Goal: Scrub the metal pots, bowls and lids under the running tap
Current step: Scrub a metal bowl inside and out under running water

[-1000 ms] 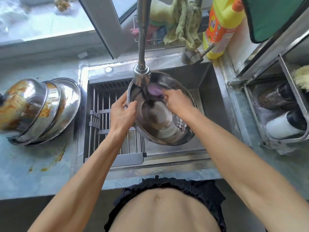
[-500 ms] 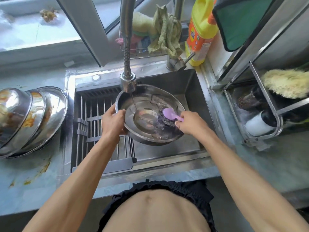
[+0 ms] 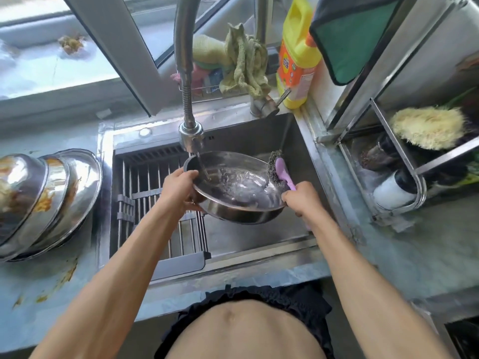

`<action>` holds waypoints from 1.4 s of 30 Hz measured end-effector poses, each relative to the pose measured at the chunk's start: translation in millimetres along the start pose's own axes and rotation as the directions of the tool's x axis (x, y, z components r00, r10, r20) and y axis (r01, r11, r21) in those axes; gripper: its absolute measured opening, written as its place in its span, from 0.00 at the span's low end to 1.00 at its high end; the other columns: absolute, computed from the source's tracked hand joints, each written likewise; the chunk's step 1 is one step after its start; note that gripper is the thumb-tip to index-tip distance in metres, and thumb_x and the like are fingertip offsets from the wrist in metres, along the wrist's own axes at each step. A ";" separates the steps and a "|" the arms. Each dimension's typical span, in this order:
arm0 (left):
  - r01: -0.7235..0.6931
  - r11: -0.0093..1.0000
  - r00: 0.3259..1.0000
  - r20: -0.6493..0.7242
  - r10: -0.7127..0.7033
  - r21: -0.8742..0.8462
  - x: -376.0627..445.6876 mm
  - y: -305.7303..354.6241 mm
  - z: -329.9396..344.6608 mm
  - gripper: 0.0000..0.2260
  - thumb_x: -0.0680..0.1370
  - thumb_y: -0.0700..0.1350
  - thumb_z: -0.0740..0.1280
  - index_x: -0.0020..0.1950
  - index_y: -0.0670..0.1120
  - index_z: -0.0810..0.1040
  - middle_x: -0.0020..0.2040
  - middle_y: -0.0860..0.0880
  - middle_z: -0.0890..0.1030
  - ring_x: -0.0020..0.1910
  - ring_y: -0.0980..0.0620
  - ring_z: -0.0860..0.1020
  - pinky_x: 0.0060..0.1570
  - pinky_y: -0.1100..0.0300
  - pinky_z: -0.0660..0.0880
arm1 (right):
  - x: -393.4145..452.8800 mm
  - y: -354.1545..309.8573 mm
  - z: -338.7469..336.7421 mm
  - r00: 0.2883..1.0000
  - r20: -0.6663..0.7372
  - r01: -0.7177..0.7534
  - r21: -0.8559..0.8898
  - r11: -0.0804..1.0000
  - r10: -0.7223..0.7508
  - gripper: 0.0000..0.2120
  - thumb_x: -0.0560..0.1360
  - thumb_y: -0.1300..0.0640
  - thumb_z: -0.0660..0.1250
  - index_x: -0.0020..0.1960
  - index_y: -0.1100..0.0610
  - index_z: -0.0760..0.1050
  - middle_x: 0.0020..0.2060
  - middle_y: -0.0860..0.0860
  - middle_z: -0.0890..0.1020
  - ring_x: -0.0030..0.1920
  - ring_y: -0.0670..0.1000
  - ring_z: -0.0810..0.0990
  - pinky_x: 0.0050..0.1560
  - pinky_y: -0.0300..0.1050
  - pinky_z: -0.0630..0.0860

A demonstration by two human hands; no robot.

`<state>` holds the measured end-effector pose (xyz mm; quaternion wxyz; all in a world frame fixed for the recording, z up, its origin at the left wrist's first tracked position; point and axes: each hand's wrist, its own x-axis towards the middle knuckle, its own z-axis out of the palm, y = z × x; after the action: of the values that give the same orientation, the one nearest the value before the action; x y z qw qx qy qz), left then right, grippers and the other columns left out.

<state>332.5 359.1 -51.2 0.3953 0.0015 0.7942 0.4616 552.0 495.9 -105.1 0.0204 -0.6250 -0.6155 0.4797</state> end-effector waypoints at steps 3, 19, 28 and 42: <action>-0.092 0.995 0.995 0.030 0.091 0.048 2.1 1.3 -7.8 0.12 0.79 0.36 0.63 0.56 0.49 0.80 0.41 0.43 0.81 0.31 0.47 0.78 0.24 0.55 0.78 | -4.4 9.4 17.7 0.994 0.070 -0.092 0.087 0.992 0.086 0.03 0.71 0.63 0.65 0.39 0.57 0.73 0.27 0.52 0.72 0.23 0.49 0.65 0.22 0.34 0.58; -0.246 0.966 0.950 0.176 0.258 -0.084 15.0 -22.4 -20.1 0.37 0.73 0.23 0.58 0.72 0.56 0.75 0.58 0.49 0.85 0.54 0.51 0.85 0.48 0.55 0.83 | -4.4 13.2 24.2 0.996 -0.021 -0.078 0.208 0.975 0.084 0.10 0.76 0.65 0.66 0.42 0.55 0.68 0.32 0.53 0.75 0.24 0.50 0.69 0.19 0.38 0.63; -0.107 0.994 0.987 0.127 0.102 0.037 12.6 -24.7 -10.0 0.16 0.80 0.37 0.59 0.66 0.48 0.74 0.41 0.46 0.83 0.32 0.51 0.83 0.28 0.56 0.78 | -5.2 12.5 -1.4 0.997 -0.037 0.061 -0.074 0.995 -0.064 0.06 0.76 0.58 0.67 0.46 0.57 0.70 0.41 0.56 0.78 0.34 0.53 0.74 0.30 0.43 0.66; -0.127 0.989 0.989 0.079 0.122 0.071 -13.1 -24.8 -24.4 0.24 0.76 0.38 0.62 0.67 0.59 0.75 0.46 0.43 0.86 0.36 0.46 0.85 0.36 0.45 0.84 | -16.9 -20.9 28.7 0.973 0.036 0.201 -0.604 0.771 -0.226 0.14 0.82 0.52 0.56 0.60 0.55 0.78 0.55 0.60 0.81 0.56 0.64 0.79 0.48 0.49 0.71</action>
<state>335.1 322.2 -54.8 0.3946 0.0832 0.7942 0.4546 522.1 471.4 -98.0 -0.1134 -0.5340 -0.8025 0.2408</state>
